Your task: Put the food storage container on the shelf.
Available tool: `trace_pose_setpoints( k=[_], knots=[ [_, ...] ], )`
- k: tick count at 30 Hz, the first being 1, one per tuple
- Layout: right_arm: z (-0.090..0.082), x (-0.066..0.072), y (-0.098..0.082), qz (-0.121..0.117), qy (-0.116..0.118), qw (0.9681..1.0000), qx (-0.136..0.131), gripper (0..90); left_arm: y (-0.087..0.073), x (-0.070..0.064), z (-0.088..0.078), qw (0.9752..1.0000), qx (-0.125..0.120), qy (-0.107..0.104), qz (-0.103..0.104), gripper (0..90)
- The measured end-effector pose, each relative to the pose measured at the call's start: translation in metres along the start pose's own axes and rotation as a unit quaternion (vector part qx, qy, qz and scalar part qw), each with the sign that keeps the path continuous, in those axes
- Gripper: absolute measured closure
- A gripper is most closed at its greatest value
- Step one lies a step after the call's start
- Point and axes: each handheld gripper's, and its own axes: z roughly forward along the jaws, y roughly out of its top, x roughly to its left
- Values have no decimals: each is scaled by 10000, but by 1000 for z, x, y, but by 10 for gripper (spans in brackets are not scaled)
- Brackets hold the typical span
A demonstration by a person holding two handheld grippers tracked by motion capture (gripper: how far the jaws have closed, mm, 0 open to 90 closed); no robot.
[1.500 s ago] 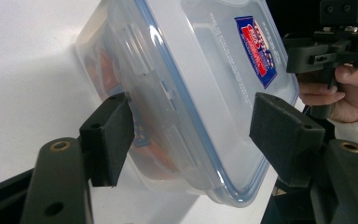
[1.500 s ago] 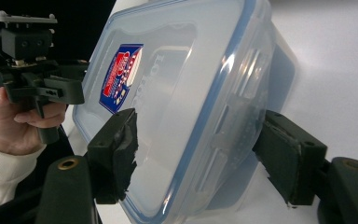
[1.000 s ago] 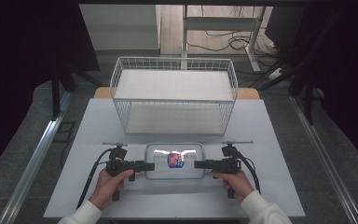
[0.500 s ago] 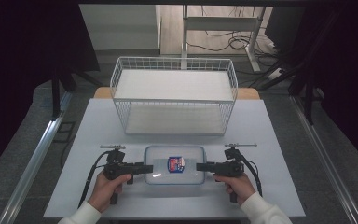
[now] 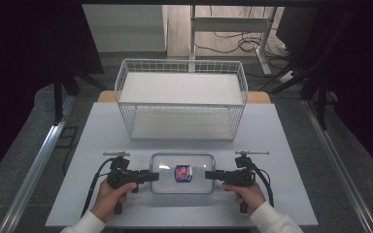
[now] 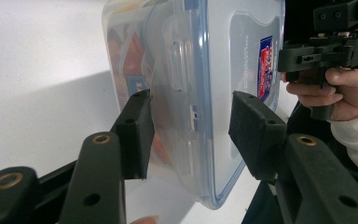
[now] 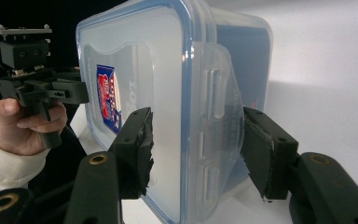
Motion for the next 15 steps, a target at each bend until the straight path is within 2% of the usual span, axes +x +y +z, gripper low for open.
trace_pose_setpoints(
  k=[9,15],
  knots=[
    [1,1,2,-1,-37,10000,-39,454,2,-1,-1,10000,-35,38,-38,506],
    [0,2,8,-40,-11,9999,-104,455,11,-2,-2,9999,-121,61,6,507]
  ],
)
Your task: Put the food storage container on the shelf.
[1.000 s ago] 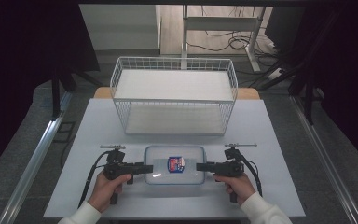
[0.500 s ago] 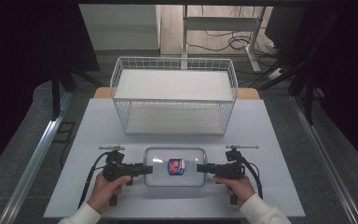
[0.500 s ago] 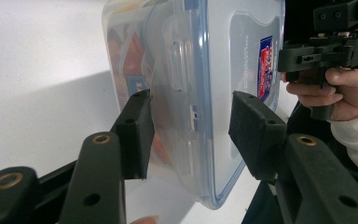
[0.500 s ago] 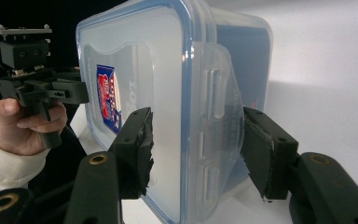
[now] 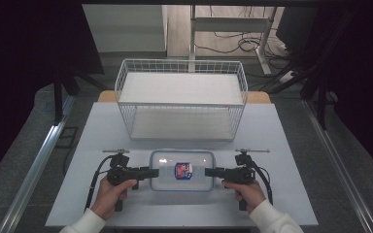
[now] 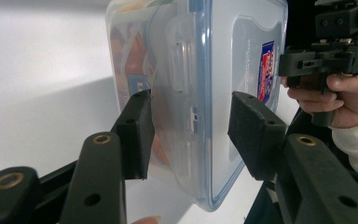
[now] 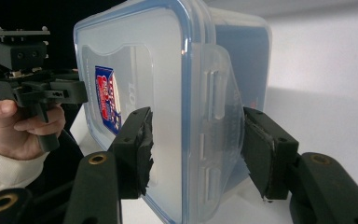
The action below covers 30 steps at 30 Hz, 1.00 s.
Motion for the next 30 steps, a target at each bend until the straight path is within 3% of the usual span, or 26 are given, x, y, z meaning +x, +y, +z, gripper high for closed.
trace_pose_setpoints(
  k=[18,21,25,27,30],
  knots=[
    [10,-1,43,-275,-81,9994,-179,455,41,20,2,9997,-206,-60,153,513],
    [13,-2,56,-435,-123,9987,-241,455,53,27,4,9995,-233,-69,209,515],
    [18,-7,65,-448,-122,9984,-320,454,65,34,8,9993,-319,-54,182,516],
    [26,-15,74,-375,-118,9985,-376,452,74,44,13,9994,-310,-35,170,517],
    [33,-23,81,-346,-149,9983,-455,447,76,50,17,9993,-345,-19,125,517]
  ],
)
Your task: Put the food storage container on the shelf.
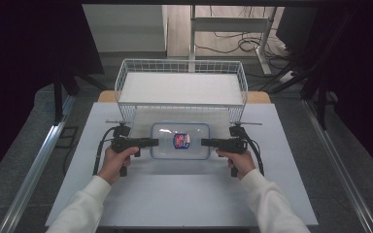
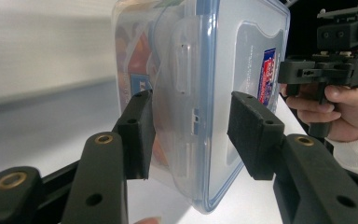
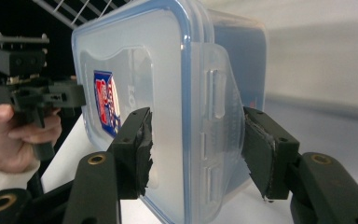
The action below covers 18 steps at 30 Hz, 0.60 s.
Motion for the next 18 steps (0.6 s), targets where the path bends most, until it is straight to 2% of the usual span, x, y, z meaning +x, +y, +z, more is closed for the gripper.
trace_pose_setpoints(
  k=[3,4,10,14,18],
  knots=[
    [5,-6,5,8,-98,9999,-50,437,1,5,8,10000,8,31,-21,518],
    [5,-8,6,22,-130,9999,-46,437,1,8,12,10000,-10,14,-91,517],
    [10,-17,5,120,-186,9997,-51,436,3,17,20,9999,24,0,-117,516],
    [13,-21,5,238,-172,9995,-102,434,4,20,21,9996,-55,-12,-292,515],
    [16,-23,5,489,-179,9984,-210,431,5,24,23,9990,-87,-31,-434,513]
  ],
)
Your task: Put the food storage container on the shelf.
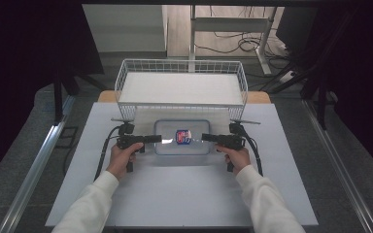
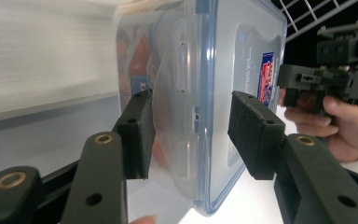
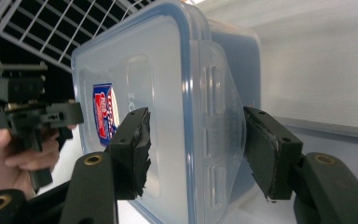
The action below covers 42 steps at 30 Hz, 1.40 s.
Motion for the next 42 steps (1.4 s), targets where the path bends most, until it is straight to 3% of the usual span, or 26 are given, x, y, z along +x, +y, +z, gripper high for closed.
trace_pose_setpoints(
  k=[8,19,23,26,31,32,34,36,37,38,41,42],
  knots=[
    [4,-2,0,288,-79,9994,-193,431,2,6,4,9994,-131,-50,-330,505],
    [8,-5,0,589,-87,9976,-354,435,3,11,8,9978,-270,-79,-593,493],
    [7,-4,-1,609,-98,9976,-325,433,2,10,8,9981,-284,-73,-542,489],
    [7,-3,-2,565,-164,9977,-342,416,2,8,8,9986,-282,-59,-453,421],
    [0,6,-7,161,-553,9974,-434,331,-2,-3,3,9996,-206,187,-10,322],
    [0,6,-7,161,-553,9974,-434,331,-2,-3,3,9996,-206,187,-10,311],
    [-11,11,-10,-69,-784,9953,-567,306,-6,-7,-6,9992,-349,190,6,299],
    [-16,12,-12,-134,-775,9950,-615,309,-8,-8,-10,9992,-353,186,38,292],
    [-24,14,-15,-281,-787,9941,-690,313,-13,-13,-15,9989,-290,293,236,286],
    [-24,14,-15,-281,-787,9941,-690,313,-13,-13,-15,9989,-290,293,236,287],
    [-37,23,-23,-1001,-995,9885,-540,376,-28,-24,-27,9974,-196,359,593,281],
    [-40,26,-26,-1231,-1034,9858,-491,396,-28,-24,-27,9974,-196,359,593,280]
  ],
)
